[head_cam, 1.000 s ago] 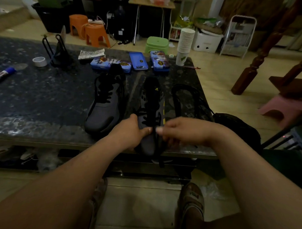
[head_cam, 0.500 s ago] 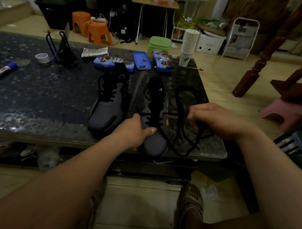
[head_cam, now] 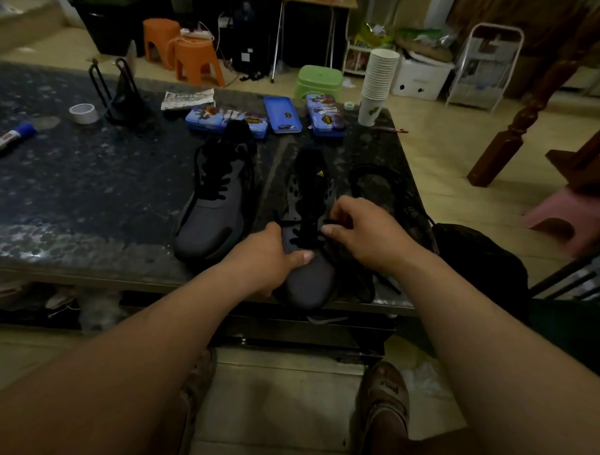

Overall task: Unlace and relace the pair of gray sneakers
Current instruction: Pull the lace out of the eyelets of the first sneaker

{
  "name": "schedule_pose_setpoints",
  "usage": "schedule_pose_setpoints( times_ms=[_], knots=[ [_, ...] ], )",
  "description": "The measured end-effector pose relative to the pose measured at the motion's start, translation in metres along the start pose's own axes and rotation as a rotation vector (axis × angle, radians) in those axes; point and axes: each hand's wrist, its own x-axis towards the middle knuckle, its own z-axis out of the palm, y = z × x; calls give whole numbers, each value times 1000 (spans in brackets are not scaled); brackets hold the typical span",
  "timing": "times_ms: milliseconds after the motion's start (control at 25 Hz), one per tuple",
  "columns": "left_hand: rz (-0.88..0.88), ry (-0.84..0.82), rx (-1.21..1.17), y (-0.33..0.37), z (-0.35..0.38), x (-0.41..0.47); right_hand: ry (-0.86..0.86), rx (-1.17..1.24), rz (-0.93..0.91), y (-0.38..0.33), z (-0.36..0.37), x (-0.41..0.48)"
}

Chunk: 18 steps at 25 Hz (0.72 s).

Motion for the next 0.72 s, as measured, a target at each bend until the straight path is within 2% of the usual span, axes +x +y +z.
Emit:
schedule_pose_setpoints(
  times_ms=[80, 200, 240, 280, 360, 400, 440, 480, 560, 720],
  knots=[
    [-7, -10, 2, 1, 0, -1, -21, 59, -16, -3, -4, -3],
    [-22, -19, -30, 2, -3, -3, 33, 472, 125, -3, -33, -16],
    [-29, -24, -39, 3, -4, -3, 9, 524, 168, 2, -42, -22],
    [-33, -26, -31, 3, -5, -5, -66, 460, 209, 6, -47, -28],
    [-11, 35, 52, 5, -9, -8, -195, 113, 270, 13, -41, -39],
    [30, 109, 101, 5, -10, -10, -147, -45, 261, 15, -32, -38],
    [106, 199, 129, 6, -10, -13, -54, -97, 229, 13, -25, -33],
    [218, 280, 143, 8, -10, -15, 23, -36, 194, 6, -22, -29],
    [427, 347, 190, 10, -12, -16, 23, 103, 140, -7, -16, -19],
    [538, 355, 185, 12, -13, -7, -56, 118, 102, -11, 2, -16]
  ],
)
